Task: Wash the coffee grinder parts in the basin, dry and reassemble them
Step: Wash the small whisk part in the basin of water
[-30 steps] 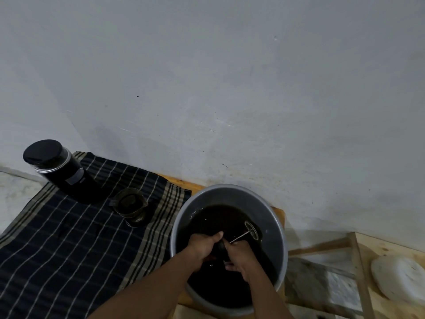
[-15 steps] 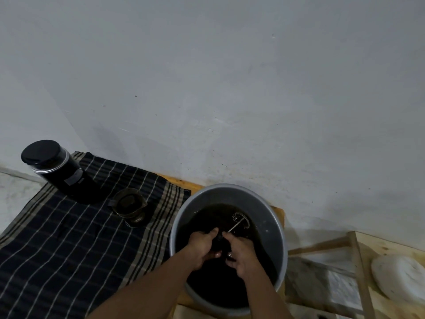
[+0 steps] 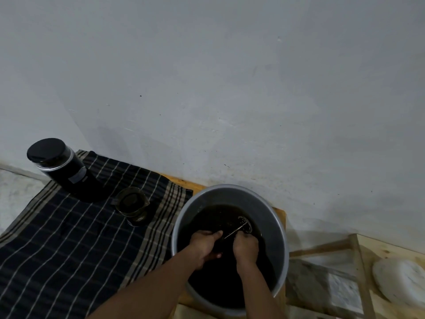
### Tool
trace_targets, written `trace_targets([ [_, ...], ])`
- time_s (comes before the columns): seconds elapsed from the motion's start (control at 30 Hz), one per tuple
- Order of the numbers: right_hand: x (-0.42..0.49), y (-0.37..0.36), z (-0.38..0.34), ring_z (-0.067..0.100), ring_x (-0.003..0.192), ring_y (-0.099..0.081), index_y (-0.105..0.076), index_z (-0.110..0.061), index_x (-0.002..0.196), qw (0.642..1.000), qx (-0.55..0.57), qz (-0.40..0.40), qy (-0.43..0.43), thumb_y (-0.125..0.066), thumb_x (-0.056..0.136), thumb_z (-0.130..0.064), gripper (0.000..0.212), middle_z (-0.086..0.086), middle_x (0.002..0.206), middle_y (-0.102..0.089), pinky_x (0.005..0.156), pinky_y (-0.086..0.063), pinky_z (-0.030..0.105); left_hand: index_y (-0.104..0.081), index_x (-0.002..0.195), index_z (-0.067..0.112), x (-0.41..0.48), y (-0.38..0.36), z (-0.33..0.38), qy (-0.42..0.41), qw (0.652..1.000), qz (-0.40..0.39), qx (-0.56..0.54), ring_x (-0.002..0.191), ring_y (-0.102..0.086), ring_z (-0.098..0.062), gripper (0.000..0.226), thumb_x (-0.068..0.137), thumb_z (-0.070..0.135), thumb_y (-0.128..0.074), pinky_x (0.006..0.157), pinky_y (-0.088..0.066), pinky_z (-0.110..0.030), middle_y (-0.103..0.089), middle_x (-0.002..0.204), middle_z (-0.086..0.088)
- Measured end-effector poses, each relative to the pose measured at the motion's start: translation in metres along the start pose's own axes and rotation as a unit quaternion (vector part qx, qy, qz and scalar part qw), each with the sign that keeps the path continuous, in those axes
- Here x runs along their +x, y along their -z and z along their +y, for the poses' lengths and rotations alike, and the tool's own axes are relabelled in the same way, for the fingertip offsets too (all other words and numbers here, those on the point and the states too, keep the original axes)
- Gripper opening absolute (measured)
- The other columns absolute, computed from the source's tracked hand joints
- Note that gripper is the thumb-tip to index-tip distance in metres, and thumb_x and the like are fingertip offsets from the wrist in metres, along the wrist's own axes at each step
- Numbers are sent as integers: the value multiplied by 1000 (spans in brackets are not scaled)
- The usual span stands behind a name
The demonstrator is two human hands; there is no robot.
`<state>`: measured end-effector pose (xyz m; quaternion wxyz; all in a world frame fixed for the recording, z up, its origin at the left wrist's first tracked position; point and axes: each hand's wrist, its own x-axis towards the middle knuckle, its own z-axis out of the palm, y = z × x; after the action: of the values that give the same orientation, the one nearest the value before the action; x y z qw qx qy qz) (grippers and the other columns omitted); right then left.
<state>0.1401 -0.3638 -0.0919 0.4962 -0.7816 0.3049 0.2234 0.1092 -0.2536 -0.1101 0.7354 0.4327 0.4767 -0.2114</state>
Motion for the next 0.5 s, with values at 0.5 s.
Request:
trace_targets([
  [0.5, -1, 14, -15, 25, 67, -59, -67, -8, 73, 996, -66, -32, 44, -52, 90, -16, 24, 12, 75, -67, 66, -48, 36, -48, 123, 9, -1, 0, -8, -52, 998, 0, 29, 95, -67, -29, 72, 67, -14, -86, 74, -62, -36, -62, 102, -8],
])
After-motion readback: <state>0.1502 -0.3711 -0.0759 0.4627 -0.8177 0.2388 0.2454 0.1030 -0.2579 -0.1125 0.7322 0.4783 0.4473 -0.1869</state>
